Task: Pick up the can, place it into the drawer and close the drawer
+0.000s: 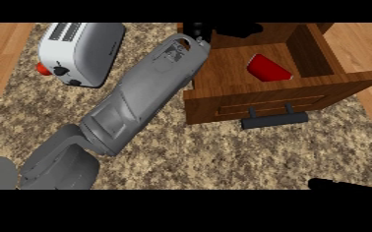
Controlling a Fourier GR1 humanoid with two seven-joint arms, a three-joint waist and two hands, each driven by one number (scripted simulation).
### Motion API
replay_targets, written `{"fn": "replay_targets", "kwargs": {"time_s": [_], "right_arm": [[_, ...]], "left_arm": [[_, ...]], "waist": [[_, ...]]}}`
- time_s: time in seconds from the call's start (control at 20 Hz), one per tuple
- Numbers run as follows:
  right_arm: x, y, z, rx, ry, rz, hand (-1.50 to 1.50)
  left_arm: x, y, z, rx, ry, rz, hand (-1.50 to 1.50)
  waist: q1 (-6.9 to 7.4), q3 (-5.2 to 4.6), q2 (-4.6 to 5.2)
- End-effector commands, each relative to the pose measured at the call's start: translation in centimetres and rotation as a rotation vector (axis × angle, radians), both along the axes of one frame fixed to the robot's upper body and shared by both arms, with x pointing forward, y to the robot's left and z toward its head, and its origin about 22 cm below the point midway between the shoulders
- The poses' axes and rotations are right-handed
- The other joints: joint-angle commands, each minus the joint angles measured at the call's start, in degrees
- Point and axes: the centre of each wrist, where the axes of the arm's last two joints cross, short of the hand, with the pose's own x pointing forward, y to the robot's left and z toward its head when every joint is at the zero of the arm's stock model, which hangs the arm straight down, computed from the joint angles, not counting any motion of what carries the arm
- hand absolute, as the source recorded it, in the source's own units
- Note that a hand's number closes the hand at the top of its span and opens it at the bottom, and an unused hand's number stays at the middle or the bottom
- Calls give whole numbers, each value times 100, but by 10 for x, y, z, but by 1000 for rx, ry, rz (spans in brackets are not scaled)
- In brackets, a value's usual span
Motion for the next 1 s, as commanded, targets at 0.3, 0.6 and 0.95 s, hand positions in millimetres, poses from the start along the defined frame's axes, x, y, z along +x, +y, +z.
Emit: {"fn": "replay_targets", "kwargs": {"time_s": [0.3, 0.6, 0.95], "right_arm": [[21, 21, 9, -359, -52, -66, -150], [44, 37, -21, -574, -4, -110, -150], [68, 55, -69, -769, 60, -169, -150]], "left_arm": [[-4, -8, 14, -63, -52, 13, -150], [-6, -10, 14, -54, -39, -11, -150], [-5, -13, 44, -72, -25, 5, -150]], "waist": [[316, -5, -60], [493, -4, -107], [672, -4, -156]]}}
